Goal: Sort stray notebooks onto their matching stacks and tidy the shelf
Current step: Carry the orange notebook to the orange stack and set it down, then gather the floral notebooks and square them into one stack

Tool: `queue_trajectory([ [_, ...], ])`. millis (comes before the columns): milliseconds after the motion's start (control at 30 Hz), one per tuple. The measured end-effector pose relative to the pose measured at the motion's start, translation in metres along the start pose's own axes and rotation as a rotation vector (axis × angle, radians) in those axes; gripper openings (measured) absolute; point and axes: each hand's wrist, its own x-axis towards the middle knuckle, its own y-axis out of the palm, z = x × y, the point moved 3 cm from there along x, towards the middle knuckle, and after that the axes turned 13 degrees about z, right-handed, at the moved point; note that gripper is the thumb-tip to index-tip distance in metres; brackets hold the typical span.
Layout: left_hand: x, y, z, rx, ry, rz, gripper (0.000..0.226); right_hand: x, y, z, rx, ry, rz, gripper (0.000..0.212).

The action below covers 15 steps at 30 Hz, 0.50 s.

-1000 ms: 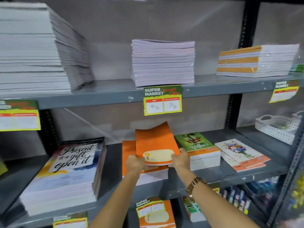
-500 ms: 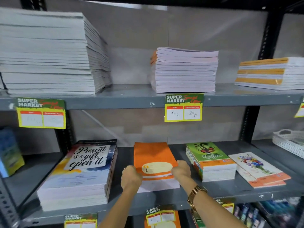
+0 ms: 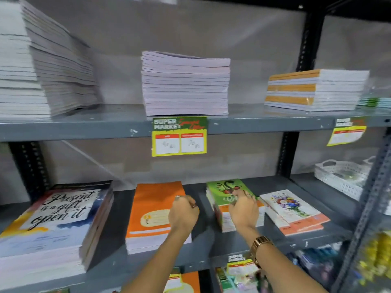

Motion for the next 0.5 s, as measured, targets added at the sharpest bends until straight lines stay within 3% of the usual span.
queue_trajectory([
  [300,0.025,0.134,-0.089,-0.099,0.127,0.306,0.026,0.049,-0.048,-0.134,0.033,0.236,0.008,0.027],
  [433,0.033,0.184,-0.112,-0.069,0.135,0.417,0.022,0.065,-0.062,-0.193,0.049,0.340,0.101,0.032],
  [500,0.038,0.208,-0.118,-0.037,0.124,0.443,0.031,0.072,-0.064,-0.221,0.105,0.397,0.149,0.035],
])
